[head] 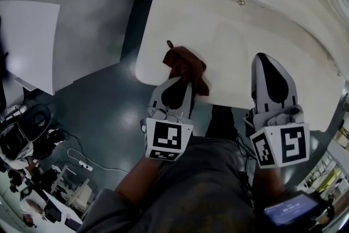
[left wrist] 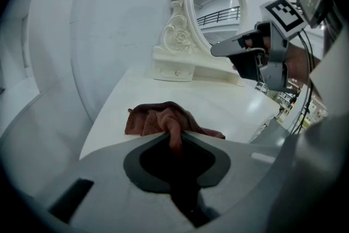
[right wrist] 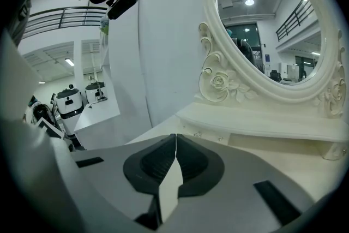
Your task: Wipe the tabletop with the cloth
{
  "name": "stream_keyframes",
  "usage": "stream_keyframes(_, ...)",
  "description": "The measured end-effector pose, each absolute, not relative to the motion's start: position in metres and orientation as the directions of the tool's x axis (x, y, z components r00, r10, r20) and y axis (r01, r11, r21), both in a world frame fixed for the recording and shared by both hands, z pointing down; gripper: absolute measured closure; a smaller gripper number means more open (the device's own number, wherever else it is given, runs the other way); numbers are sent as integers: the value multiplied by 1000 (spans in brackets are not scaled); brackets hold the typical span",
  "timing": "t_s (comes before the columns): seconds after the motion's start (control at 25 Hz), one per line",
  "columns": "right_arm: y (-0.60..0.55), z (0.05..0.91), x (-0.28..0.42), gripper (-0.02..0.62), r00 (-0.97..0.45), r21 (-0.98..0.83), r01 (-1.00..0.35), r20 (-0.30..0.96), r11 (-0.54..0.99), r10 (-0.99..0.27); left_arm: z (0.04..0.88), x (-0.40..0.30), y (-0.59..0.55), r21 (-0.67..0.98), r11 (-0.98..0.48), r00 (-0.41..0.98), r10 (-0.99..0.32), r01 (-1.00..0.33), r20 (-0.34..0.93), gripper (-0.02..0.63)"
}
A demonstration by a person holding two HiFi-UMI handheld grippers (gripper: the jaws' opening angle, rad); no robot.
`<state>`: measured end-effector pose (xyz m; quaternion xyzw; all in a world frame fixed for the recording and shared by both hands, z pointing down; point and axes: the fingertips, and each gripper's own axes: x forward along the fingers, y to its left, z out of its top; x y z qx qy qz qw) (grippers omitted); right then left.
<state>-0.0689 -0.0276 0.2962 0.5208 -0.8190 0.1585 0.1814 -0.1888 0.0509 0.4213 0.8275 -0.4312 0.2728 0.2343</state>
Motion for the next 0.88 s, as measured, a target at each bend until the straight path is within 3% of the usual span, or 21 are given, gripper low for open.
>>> stream_keyframes(0.88, -30, 289, -130, 580, -443, -64, -881, 457, 469, -771, 416, -298, 34, 19, -396, 310, -685, -918, 659, 551)
